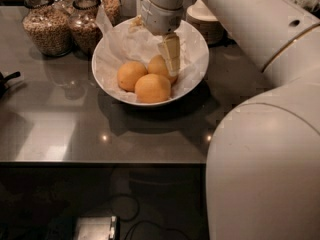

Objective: Pick orange from white bowl

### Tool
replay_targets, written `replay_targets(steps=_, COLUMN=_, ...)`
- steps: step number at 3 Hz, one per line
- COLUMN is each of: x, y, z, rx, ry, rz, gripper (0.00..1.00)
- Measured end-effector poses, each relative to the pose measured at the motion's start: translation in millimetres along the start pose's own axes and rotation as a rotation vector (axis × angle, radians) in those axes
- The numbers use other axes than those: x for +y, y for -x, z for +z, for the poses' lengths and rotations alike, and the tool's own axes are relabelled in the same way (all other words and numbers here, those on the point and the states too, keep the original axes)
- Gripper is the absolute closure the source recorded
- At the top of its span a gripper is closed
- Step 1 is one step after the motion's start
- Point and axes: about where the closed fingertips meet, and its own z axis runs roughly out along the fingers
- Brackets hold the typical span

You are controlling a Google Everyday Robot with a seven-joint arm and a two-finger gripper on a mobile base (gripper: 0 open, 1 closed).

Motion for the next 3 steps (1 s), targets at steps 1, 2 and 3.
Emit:
replay_targets(steps=1, x=1.1, y=-6.1, z=7.3, rx=0.012, ry=0.027, rz=-0.001, gripper=0.0)
replay_targets(steps=2, x=7.0, y=-17.0, z=18.8, rx=0.013, ry=0.055, rz=0.013, gripper=0.0)
replay_targets(steps=3, x=15.4, y=-25.2, z=30.2, rx=0.0, ry=0.075, rz=0.034, gripper=0.0)
